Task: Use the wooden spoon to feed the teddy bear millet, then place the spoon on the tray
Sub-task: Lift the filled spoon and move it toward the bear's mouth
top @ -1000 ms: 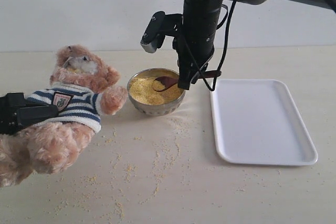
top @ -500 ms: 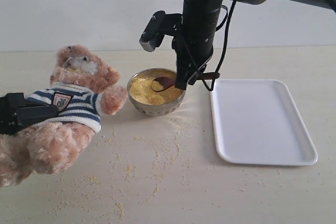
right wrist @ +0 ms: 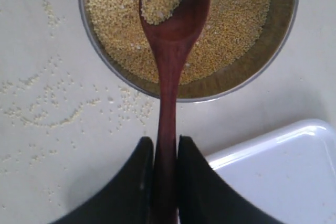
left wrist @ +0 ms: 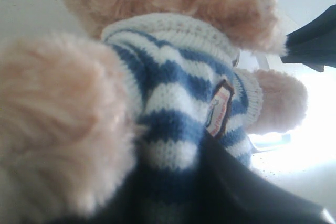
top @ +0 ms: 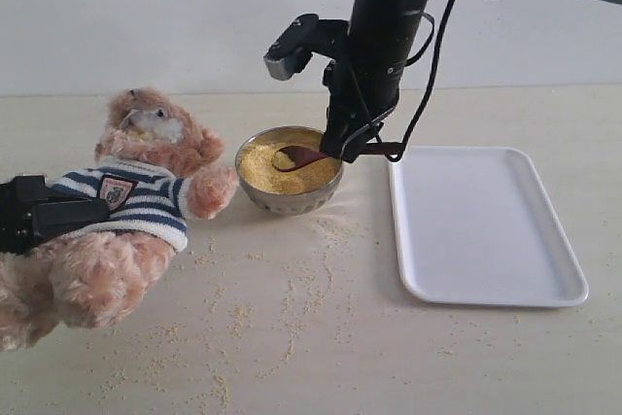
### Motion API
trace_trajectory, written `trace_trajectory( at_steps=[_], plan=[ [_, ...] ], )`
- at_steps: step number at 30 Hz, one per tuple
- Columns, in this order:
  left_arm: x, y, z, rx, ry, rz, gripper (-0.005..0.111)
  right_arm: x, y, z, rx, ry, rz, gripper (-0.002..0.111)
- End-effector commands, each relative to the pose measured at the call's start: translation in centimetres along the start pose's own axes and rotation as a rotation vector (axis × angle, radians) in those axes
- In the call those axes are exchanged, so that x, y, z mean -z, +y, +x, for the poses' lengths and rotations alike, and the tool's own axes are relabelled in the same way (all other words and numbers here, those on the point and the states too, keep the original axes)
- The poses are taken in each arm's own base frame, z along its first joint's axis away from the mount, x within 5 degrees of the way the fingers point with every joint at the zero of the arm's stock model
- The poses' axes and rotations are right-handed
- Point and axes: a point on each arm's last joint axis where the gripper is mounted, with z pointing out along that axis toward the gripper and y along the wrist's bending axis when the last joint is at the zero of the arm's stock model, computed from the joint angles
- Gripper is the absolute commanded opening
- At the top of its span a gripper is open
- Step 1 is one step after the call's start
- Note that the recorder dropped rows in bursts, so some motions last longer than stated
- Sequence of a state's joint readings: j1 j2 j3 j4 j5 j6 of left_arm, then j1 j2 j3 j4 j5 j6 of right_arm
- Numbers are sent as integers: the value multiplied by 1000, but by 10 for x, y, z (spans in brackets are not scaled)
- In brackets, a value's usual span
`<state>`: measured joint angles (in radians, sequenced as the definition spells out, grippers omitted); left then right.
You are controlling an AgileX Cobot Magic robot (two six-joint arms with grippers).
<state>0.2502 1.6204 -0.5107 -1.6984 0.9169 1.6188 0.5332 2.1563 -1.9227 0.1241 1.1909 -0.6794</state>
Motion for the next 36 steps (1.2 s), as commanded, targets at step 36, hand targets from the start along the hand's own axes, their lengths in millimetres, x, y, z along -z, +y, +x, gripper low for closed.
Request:
trace_trajectory(
  at_steps=[36],
  plan=[
    [2, -5, 19, 37, 49, 48, 5, 84, 2, 1, -93, -355, -167, 0]
  ],
)
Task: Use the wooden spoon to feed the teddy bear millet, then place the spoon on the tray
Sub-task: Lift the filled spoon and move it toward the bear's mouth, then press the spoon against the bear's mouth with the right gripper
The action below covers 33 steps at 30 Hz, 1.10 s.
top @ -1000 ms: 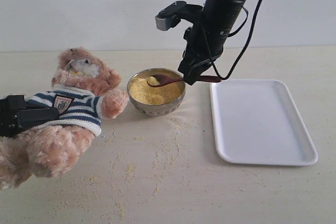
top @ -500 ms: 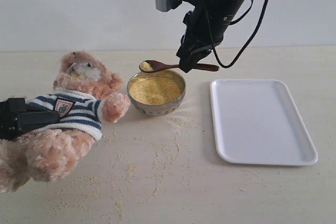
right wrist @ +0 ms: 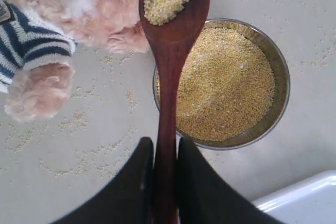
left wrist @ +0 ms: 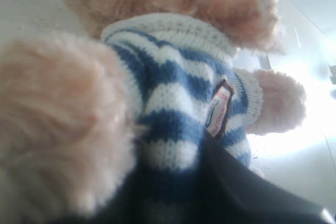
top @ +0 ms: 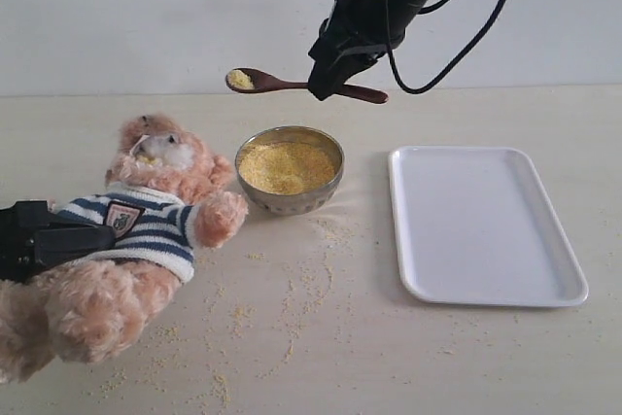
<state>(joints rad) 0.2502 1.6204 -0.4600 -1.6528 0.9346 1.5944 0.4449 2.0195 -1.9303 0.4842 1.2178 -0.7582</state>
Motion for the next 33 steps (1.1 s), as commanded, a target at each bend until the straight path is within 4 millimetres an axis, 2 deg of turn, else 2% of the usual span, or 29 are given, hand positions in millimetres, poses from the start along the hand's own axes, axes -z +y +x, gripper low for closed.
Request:
trace_trajectory(
  at_steps=[1, 7, 14, 19, 33],
  plan=[
    [0, -5, 0, 3, -22, 34, 5, 8, 4, -4, -8, -47, -27, 0],
    [1, -6, -1, 4, -27, 47, 5, 6, 16, -14, -22, -117, -112, 0],
    [1, -6, -1, 5, -28, 49, 5, -8, 46, -26, 85, -93, -145, 0],
    [1, -6, -1, 5, -28, 49, 5, -18, 62, -30, 176, -22, -100, 0],
    [1, -6, -1, -1, -27, 49, 5, -33, 81, -41, 341, 25, 72, 0]
  ],
)
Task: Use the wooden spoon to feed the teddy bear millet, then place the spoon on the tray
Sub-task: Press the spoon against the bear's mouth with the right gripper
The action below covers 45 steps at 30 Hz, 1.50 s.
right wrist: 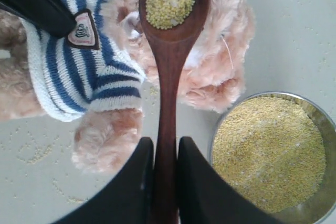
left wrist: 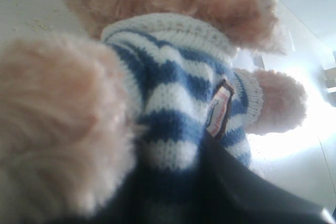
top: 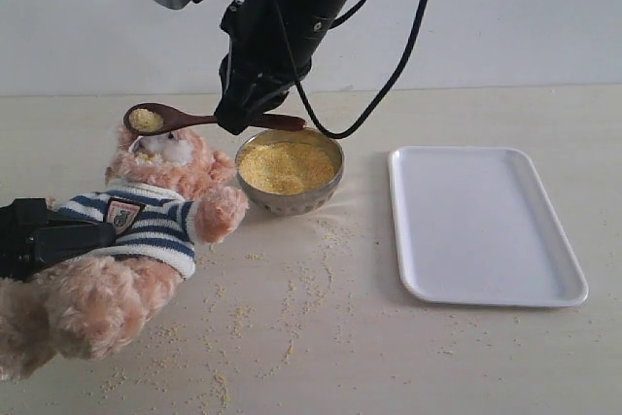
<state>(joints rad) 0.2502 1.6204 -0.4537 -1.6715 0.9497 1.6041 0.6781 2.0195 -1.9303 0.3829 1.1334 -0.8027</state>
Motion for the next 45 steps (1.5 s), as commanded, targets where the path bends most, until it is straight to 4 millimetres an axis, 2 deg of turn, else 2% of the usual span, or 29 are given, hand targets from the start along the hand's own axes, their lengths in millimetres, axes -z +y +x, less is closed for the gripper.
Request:
trace_trajectory(
  at_steps=[1, 6, 18, 26, 37, 45],
  plan=[
    [0, -5, -1, -7, -15, 35, 5, 4, 2, -5, 70, 23, 85, 0],
    [0, -5, -1, -7, -15, 35, 5, -1, 1, -4, 113, 78, 139, 0],
    [0, -5, -1, -9, -15, 35, 5, -2, 1, -3, 125, 88, 148, 0],
    [0, -5, -1, -10, -13, 35, 5, -8, 15, -13, 270, 167, 230, 0],
    [0, -5, -1, -10, -13, 35, 5, -12, 27, -24, 371, 196, 307, 0],
    [0, -5, -1, -12, -13, 35, 5, -11, 26, -24, 394, 233, 358, 0]
  ],
)
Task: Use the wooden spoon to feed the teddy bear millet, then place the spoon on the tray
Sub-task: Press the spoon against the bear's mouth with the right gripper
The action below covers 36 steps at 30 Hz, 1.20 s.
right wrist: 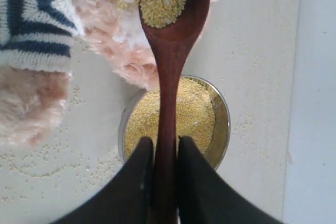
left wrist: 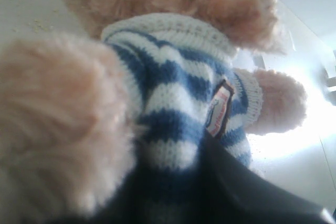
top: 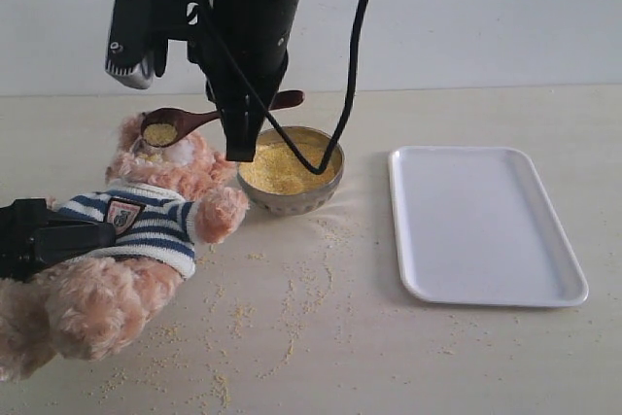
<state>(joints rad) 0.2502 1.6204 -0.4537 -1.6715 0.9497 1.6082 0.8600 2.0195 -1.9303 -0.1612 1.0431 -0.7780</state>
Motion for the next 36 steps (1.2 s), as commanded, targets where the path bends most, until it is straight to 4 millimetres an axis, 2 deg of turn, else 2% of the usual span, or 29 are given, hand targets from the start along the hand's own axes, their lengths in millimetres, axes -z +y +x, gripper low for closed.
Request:
trace_trajectory(
  at_steps=[1, 10, 19, 28, 32, 36],
  plan=[
    [0, -5, -1, -8, -13, 35, 5, 3, -3, 0, 1, 5, 31, 0],
    [0, -5, -1, -8, -13, 35, 5, 3, -3, 0, 1, 3, 33, 0],
    [0, -5, -1, -9, -12, 35, 5, 7, 6, -16, 81, 6, 87, 0],
    [0, -5, -1, -9, -12, 35, 5, 9, 10, -20, 111, 37, 115, 0],
    [0, -5, -1, -9, -12, 35, 5, 2, 15, -18, 169, 123, 184, 0],
    [0, -5, -1, -9, -12, 35, 5, -4, 27, -25, 184, 114, 179, 0]
  ],
)
